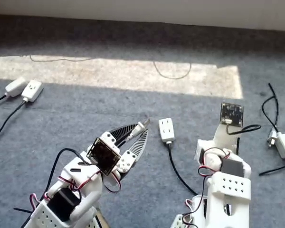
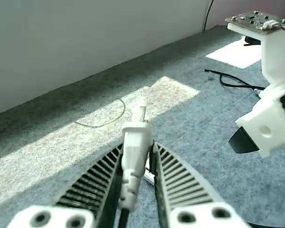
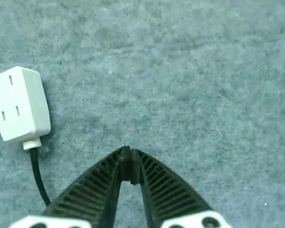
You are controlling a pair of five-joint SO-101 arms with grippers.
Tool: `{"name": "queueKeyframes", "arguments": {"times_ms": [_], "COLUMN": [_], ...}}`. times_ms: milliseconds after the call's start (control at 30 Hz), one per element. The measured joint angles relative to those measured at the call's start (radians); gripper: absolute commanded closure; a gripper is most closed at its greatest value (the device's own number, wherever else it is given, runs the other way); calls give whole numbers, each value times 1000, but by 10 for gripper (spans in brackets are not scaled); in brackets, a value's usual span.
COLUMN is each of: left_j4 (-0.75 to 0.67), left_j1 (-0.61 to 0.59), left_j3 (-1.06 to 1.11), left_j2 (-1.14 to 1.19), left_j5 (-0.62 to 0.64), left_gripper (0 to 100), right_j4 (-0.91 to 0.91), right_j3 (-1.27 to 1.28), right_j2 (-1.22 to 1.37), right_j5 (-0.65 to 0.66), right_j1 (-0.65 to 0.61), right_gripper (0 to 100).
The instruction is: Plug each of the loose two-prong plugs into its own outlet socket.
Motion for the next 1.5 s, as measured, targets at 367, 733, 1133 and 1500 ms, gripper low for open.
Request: {"name": "queueKeyframes", "arguments": {"times_ms": [367, 733, 1133, 1500], "left_j4": [141, 526, 890, 1017], "left_j1": [3, 2, 2, -14], "left_j3": [-427, -1180, -1854, -2214], "left_j2": [614, 1424, 2036, 2452], "left_j5": [-68, -512, -928, -1008], "left_gripper": [994, 993, 993, 993], "right_j4": [-199, -264, -265, -265], "right_j3": [193, 193, 193, 195], "right_j2": [0, 0, 0, 0], "right_j5": [-18, -21, -21, -21], "right_j1": [5, 92, 98, 98], "right_gripper": [992, 992, 992, 992]}}
